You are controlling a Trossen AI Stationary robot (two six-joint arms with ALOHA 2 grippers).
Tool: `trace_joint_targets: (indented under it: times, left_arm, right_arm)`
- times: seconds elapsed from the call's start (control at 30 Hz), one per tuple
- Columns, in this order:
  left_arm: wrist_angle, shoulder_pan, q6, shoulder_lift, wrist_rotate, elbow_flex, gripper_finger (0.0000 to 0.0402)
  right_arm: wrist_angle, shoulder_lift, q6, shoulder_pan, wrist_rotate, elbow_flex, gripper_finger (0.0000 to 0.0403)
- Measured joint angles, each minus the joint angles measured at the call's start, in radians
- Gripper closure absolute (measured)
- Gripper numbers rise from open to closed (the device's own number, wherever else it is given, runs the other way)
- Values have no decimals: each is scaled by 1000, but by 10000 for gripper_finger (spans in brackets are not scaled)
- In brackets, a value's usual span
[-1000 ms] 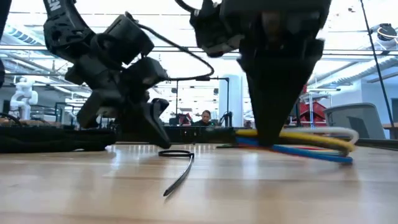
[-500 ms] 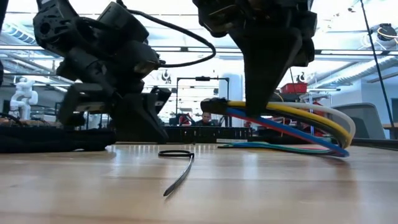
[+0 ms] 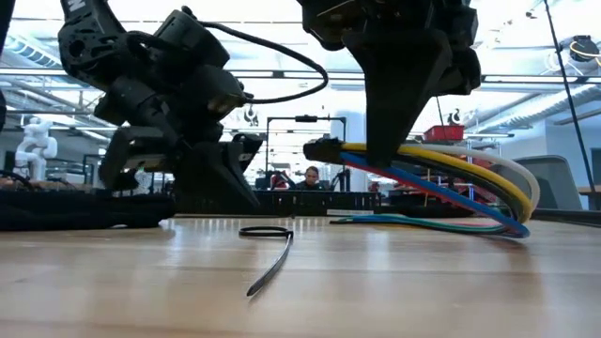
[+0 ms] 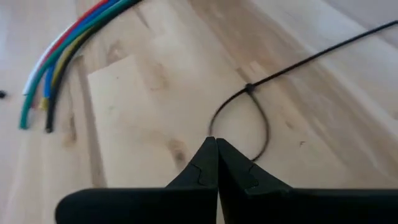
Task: Ziptie cables
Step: Wrap the cable wires using a zip tie
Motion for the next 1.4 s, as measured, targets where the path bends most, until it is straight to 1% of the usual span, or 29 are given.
trace_joint_targets:
  times: [0.07,0.17,0.4,0.5,0.67,0.77,0.93,1.0,1.13,1.2,1.27,1.4]
  left_arm:
    - [-8,-13,21,23,1,0,401]
    - [28,-26,48,50,-2,2,401]
    - [85,-18,48,60,-30,0,401]
    - [119,-10,47,112,-30,5,401]
    - [168,-10,-20,189,-27,7,401]
    - [198,-12,-60,199,-29,5,401]
    - [207,-13,-73,200,-31,4,401]
    - [219,-13,-84,201,-31,4,401]
    - [254,-16,-84,202,-31,4,401]
    - [252,-16,-85,202,-30,5,401]
    - [252,-16,-85,202,-30,5,401]
    - [246,-19,-85,167,-30,5,401]
  right_arm:
    - [-7,-4,12,0,13,0,391]
    - [-7,-13,16,0,23,0,391]
    - [1,-18,37,1,29,0,391]
    - [35,-19,37,2,23,0,391]
    - [55,-19,39,5,1,0,391]
    - [59,-19,40,5,1,0,391]
    - [51,-25,53,5,10,0,391]
    - [-34,-46,93,5,41,0,391]
    - [-386,-103,226,17,96,0,391]
    - [-504,-137,268,32,96,-9,391]
    - [-479,-178,285,59,68,-53,391]
    - [-254,-222,353,106,-36,-198,391]
